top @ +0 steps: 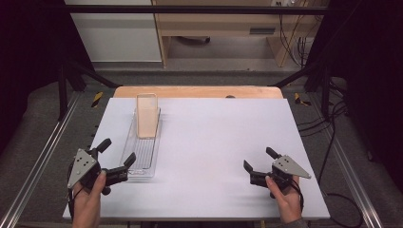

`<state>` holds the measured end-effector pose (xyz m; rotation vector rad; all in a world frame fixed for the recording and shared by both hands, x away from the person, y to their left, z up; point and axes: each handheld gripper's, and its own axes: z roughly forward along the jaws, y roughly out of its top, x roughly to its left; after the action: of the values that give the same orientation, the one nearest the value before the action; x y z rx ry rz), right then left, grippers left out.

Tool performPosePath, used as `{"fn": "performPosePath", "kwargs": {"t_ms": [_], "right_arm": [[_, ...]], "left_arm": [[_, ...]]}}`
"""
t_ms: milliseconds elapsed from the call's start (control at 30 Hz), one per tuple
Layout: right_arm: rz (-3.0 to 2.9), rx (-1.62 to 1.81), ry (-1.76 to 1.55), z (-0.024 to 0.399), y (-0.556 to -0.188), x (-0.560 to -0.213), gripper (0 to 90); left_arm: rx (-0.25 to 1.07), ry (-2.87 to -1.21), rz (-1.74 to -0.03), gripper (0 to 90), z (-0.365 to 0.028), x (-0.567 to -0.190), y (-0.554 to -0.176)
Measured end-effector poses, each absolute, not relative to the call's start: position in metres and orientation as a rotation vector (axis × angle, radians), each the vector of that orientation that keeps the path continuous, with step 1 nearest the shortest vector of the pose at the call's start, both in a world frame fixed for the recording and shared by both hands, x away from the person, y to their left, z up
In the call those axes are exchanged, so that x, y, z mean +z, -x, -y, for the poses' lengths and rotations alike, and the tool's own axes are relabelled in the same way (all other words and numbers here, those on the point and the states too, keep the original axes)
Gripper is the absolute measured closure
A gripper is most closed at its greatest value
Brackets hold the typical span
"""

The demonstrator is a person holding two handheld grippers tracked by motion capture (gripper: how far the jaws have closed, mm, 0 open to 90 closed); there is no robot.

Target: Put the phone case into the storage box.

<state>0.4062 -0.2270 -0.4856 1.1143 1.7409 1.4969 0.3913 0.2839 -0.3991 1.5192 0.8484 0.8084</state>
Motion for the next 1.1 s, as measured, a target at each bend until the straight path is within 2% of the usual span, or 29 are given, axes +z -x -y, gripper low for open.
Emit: {"fn": "performPosePath", "kwargs": {"t_ms": [1100], "right_arm": [[-1.745,1.486,-1.105,0.227,-0.406,-0.484,2.8]], "left_arm": [[0.993,-1.485,-0.893,2.6,-0.344,-0.408,-0.39]]}}
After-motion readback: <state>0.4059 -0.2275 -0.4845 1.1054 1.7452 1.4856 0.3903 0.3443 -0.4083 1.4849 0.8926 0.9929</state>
